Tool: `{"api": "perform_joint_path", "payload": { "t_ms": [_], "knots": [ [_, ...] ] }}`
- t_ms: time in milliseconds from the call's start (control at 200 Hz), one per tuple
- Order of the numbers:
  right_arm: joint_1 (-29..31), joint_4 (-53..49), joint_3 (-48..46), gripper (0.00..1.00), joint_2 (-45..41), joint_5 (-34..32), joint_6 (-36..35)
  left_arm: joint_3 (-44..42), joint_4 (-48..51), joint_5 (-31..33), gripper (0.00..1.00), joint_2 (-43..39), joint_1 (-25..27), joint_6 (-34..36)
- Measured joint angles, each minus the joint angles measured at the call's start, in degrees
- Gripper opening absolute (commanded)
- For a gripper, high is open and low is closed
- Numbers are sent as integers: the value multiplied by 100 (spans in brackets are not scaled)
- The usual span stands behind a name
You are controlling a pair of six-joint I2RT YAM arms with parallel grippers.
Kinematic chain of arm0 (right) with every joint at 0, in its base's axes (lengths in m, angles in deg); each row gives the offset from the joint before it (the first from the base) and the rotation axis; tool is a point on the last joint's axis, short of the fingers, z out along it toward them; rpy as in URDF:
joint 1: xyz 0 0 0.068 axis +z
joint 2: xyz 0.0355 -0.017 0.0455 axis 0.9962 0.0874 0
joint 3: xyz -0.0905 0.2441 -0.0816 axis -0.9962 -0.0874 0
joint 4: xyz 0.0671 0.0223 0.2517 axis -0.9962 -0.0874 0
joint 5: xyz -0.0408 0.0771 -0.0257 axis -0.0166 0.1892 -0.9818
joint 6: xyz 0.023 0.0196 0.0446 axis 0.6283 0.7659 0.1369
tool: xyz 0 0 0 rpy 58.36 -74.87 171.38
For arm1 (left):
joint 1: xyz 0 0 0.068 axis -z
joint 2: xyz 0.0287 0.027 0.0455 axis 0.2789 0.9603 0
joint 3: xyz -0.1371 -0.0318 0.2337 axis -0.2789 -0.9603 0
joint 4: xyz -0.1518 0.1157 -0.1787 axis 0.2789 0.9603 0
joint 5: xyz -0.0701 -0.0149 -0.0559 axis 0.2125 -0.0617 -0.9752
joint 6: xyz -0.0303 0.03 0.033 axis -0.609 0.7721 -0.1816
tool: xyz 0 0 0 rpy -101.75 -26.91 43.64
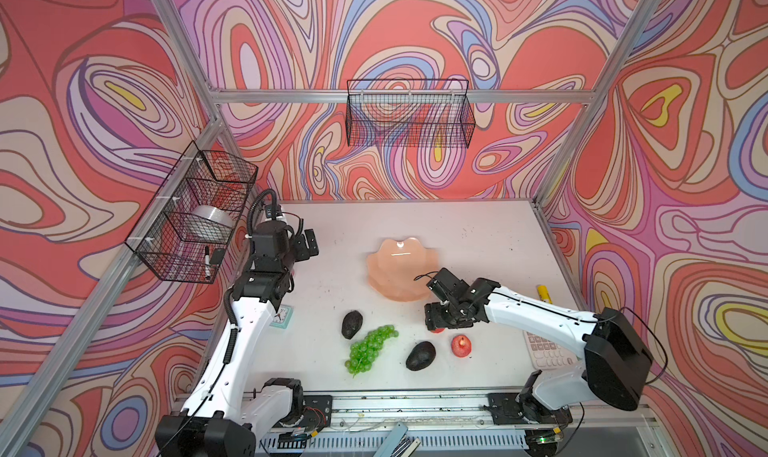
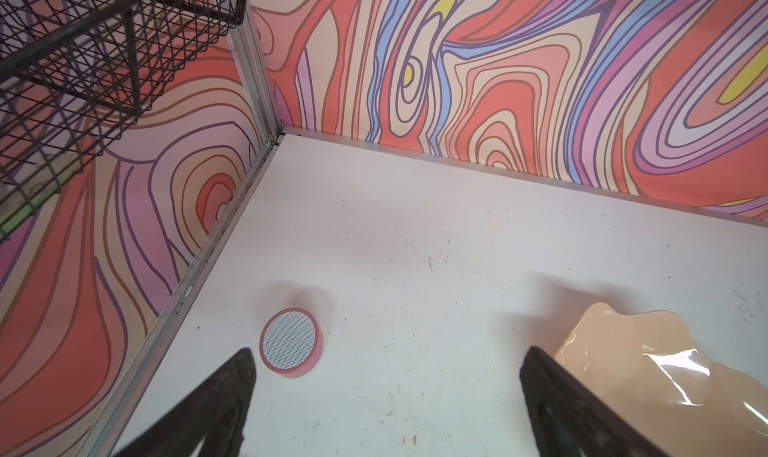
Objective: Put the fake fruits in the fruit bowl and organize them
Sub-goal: 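Reach the right gripper to the red apple nearer the bowl and grasp it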
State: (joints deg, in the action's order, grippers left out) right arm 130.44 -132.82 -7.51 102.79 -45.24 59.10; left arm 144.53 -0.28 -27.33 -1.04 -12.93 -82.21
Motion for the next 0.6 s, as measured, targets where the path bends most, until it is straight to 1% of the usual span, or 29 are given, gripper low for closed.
{"api": "perform_joint_path", "payload": {
  "t_ms": [160, 361, 601],
  "knots": [
    [11, 129, 0, 82, 319, -175, 103, -22, -4, 2, 100, -94, 0, -4],
    [11, 393, 44, 71, 793, -225, 149, -22, -4, 44, 100, -96, 0, -4],
    [11, 560, 46, 59, 876, -291, 162, -22, -4, 42, 100, -96, 0, -4]
  ]
}}
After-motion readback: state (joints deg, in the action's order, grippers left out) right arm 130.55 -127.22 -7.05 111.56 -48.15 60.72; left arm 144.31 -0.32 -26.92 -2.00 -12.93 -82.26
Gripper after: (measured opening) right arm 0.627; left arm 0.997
